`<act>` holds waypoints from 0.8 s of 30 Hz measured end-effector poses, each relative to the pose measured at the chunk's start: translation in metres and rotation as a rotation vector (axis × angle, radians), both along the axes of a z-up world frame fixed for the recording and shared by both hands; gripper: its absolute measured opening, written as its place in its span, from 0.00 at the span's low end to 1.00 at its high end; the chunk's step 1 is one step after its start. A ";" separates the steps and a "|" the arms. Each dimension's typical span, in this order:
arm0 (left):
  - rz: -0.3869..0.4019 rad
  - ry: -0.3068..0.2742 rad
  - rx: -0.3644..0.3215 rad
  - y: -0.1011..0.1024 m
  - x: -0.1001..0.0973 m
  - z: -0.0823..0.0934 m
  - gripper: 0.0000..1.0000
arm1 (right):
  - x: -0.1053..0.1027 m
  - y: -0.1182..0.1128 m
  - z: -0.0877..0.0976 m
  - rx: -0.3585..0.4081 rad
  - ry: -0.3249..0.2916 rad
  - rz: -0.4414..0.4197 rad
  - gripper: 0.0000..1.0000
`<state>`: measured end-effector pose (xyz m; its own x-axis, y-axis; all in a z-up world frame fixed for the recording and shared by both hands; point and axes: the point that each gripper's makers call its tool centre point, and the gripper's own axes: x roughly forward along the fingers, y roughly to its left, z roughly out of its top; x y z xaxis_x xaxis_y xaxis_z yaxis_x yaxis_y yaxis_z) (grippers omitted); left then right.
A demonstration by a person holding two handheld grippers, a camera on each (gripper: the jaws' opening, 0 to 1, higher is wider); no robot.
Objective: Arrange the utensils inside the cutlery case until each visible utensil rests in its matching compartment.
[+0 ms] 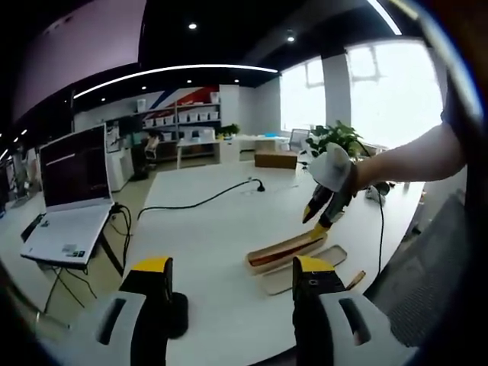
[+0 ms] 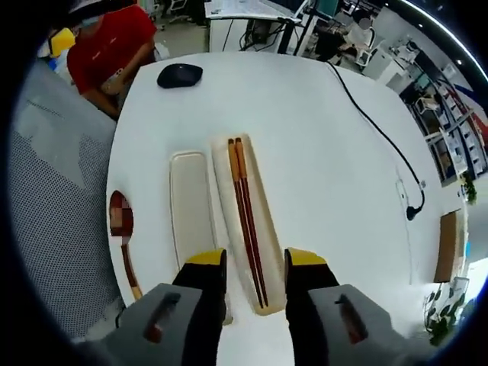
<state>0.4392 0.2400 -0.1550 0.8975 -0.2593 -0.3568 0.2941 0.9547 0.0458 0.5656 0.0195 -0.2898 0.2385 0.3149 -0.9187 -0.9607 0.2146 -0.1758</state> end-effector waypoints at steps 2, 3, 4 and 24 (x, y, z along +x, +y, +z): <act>-0.004 -0.003 0.002 -0.001 0.000 0.001 0.63 | -0.009 0.003 0.002 0.047 0.050 -0.042 0.25; -0.004 -0.007 0.004 -0.001 0.000 0.001 0.63 | -0.010 0.005 0.003 0.067 0.058 -0.054 0.25; -0.004 -0.008 0.005 -0.001 0.000 0.002 0.63 | -0.010 0.004 0.006 0.081 0.058 -0.061 0.26; -0.068 -0.016 -0.038 -0.015 -0.003 0.005 0.41 | -0.038 -0.029 0.005 0.109 0.041 -0.122 0.22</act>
<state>0.4361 0.2250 -0.1500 0.8827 -0.3332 -0.3313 0.3580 0.9336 0.0150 0.5277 -0.0097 -0.2849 0.2442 0.3844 -0.8903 -0.9322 0.3460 -0.1063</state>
